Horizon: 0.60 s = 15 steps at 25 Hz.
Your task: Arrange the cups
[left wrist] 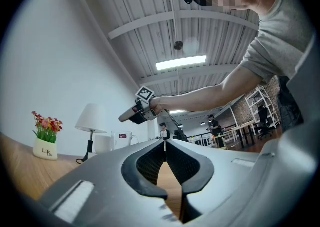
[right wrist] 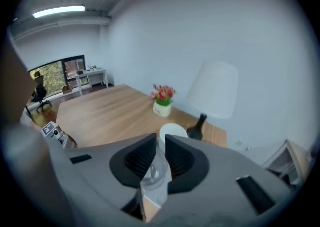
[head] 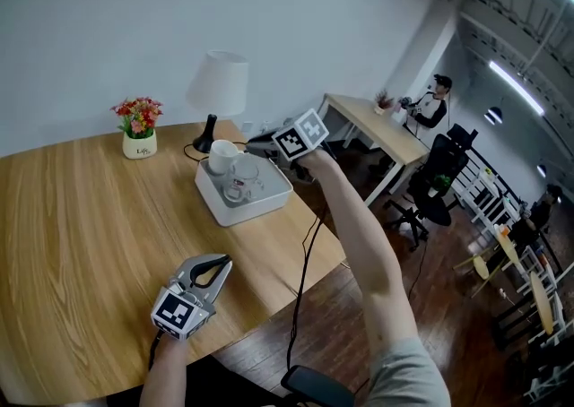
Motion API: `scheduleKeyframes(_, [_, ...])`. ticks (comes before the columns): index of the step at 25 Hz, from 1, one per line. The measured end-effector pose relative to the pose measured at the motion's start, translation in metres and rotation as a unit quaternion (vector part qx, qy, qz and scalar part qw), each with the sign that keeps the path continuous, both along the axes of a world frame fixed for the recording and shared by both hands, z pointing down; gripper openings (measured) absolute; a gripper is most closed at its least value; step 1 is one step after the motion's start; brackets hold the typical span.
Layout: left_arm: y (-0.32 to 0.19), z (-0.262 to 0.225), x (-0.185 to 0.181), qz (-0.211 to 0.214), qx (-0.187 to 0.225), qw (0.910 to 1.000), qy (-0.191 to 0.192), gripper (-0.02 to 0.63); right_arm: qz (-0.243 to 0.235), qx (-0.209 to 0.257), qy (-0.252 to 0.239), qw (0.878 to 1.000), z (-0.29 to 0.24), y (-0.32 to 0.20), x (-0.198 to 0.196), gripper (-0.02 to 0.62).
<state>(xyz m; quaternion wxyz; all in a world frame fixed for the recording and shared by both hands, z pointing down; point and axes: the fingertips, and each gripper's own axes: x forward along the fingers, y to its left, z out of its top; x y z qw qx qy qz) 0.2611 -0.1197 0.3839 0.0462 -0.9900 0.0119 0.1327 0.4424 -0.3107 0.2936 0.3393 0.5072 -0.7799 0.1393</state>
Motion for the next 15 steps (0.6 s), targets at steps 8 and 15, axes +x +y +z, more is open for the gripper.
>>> scheduleKeyframes(8, [-0.001,-0.001,-0.007,-0.004,0.001,0.9999,0.016,0.021,-0.147,0.255,-0.108,0.95,-0.037,0.105,-0.171,0.037])
scheduleKeyframes(15, [-0.002,-0.006,-0.036,-0.026,0.007,0.9996,-0.01,0.021,-0.109,0.272,-0.251,0.923,0.029,0.141,-0.213,0.037])
